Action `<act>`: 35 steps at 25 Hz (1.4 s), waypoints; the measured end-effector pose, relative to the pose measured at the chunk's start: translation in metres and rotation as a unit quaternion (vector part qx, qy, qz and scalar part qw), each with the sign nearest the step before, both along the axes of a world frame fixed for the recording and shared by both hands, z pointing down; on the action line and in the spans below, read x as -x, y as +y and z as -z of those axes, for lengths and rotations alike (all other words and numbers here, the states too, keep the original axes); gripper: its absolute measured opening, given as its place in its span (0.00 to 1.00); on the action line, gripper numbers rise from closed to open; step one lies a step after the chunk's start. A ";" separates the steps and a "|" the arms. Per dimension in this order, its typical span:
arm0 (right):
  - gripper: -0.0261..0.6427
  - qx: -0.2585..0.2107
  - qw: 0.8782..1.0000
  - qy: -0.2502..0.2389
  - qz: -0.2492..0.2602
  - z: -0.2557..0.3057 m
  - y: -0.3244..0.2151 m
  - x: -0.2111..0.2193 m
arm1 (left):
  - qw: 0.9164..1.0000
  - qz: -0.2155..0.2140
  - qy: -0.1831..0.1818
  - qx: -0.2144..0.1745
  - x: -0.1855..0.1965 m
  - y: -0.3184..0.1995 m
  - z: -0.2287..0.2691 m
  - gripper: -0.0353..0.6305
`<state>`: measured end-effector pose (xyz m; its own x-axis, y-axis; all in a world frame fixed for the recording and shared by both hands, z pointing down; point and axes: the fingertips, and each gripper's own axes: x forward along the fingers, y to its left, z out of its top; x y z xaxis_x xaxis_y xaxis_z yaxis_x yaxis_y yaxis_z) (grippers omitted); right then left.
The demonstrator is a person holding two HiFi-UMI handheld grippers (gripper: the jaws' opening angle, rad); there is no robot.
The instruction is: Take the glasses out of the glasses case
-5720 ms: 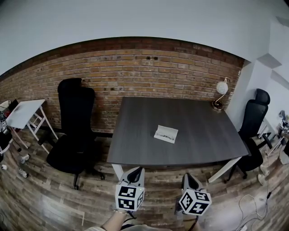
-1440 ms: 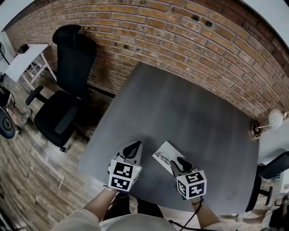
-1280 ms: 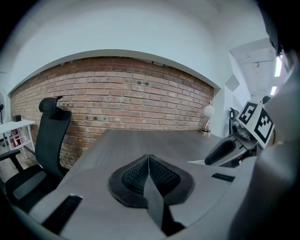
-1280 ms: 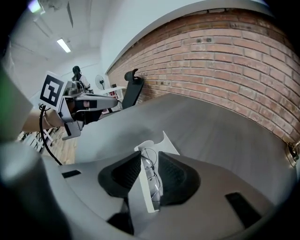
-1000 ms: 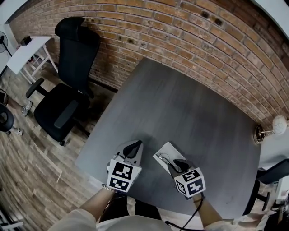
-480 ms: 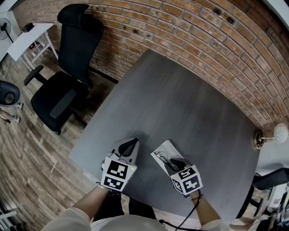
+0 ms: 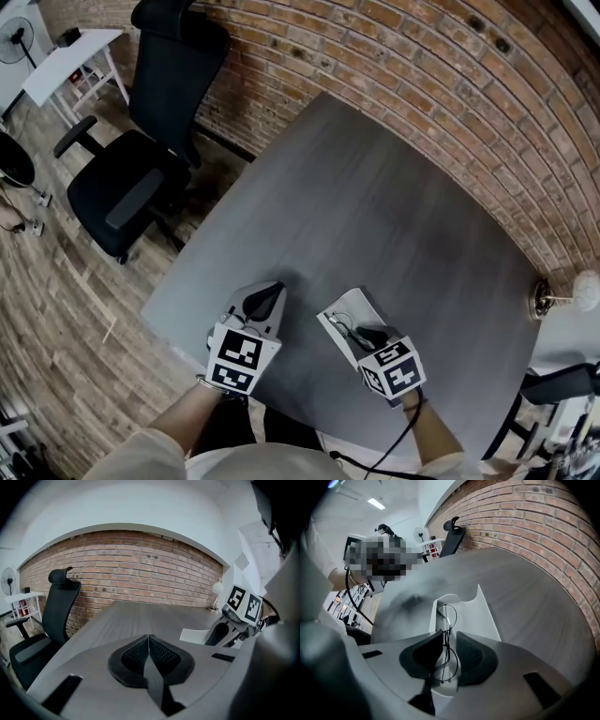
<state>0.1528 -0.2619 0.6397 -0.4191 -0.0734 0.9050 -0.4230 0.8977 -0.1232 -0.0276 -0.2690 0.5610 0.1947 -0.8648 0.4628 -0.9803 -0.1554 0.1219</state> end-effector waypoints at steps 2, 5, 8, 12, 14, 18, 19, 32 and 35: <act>0.19 0.008 1.000 0.003 0.009 -0.001 0.001 0.000 | 1.000 0.004 0.001 0.001 0.002 0.000 -0.001 0.09; 0.18 0.025 0.999 0.011 0.025 -0.003 0.001 0.001 | 1.000 0.007 0.001 0.002 0.005 -0.001 -0.001 0.09; 0.16 0.041 0.998 0.019 0.038 -0.003 0.002 0.003 | 1.000 0.009 0.004 0.002 0.007 -0.003 -0.001 0.09; 0.13 0.057 0.997 0.029 0.045 -0.005 0.003 0.004 | 1.000 0.010 0.007 0.004 0.009 -0.006 -0.002 0.09; 0.13 0.065 0.996 0.031 0.044 -0.006 0.004 0.005 | 1.000 0.010 0.008 0.005 0.009 -0.006 -0.002 0.09; 0.13 0.080 0.996 0.028 0.038 -0.006 0.004 0.005 | 1.000 0.009 0.011 0.006 0.010 -0.007 -0.001 0.09; 0.12 0.083 0.995 0.029 0.037 -0.006 0.005 0.005 | 1.000 0.008 0.011 0.006 0.009 -0.007 -0.002 0.09; 0.10 0.055 0.998 0.032 0.028 -0.006 0.006 0.003 | 1.000 -0.006 0.006 0.003 0.004 -0.010 0.004 0.09; 0.10 0.050 0.998 0.032 0.020 -0.005 0.004 0.001 | 1.000 -0.007 0.004 0.001 0.004 -0.011 0.007 0.09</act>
<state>0.1519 -0.2583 0.6443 -0.3603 0.0338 0.9322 -0.3969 0.8988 -0.1860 -0.0314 -0.2799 0.5541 0.2113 -0.8614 0.4620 -0.9768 -0.1696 0.1305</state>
